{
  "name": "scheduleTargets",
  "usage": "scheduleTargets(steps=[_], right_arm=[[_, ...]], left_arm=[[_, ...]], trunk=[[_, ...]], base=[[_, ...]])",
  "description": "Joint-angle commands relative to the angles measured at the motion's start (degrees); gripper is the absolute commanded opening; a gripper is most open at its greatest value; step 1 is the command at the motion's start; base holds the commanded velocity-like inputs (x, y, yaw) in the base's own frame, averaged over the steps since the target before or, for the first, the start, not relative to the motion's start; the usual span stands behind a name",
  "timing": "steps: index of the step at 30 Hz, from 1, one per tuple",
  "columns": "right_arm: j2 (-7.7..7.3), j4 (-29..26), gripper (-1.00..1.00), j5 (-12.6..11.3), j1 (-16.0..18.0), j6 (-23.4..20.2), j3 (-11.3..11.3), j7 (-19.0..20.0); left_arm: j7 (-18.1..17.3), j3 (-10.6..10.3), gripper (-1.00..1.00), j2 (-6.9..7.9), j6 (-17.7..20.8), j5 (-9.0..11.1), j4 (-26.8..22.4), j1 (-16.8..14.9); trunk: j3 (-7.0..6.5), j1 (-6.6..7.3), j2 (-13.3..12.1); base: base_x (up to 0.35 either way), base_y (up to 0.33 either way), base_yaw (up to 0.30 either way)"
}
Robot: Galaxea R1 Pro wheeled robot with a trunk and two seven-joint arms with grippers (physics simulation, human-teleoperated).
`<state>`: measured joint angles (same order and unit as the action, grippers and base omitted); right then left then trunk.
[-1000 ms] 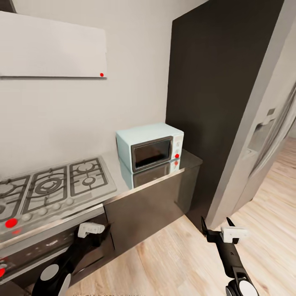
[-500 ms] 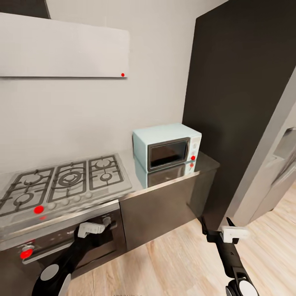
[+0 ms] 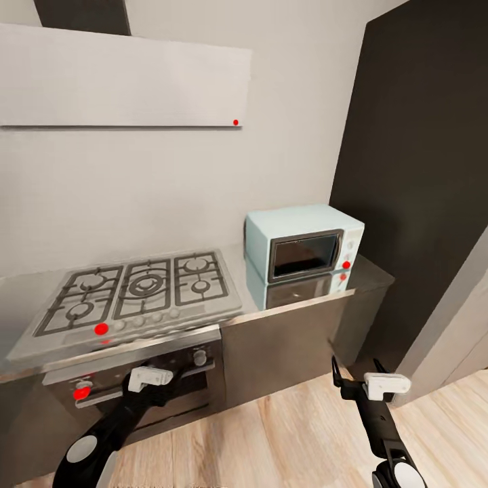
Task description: In the kitchen, take the Vidalia onion out of the sink, dice it on the chopping board with the paring knife, put the diced onion into the bowl on the countertop, then place both the paring knife and the chopping board into the sink.
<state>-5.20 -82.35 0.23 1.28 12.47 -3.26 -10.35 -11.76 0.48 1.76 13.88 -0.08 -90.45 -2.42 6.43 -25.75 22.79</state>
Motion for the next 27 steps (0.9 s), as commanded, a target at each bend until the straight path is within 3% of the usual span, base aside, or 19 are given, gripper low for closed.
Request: scheduleTargets(steps=[1, 27], right_arm=[[-0.07, 0.0, 1.00, 0.0, 0.0, 0.1, -0.2, -0.5], [-0.07, 0.0, 1.00, 0.0, 0.0, 0.1, -0.2, -0.5]], left_arm=[[-0.3, 0.1, 1.00, -0.01, 0.4, 0.0, -0.1, -0.1], [-0.3, 0.1, 1.00, -0.01, 0.4, 0.0, -0.1, -0.1]], trunk=[[0.16, -0.03, 0.1], [1.09, -0.03, 0.1]], base=[[0.000, 0.000, 0.250], [0.000, 0.000, 0.250]])
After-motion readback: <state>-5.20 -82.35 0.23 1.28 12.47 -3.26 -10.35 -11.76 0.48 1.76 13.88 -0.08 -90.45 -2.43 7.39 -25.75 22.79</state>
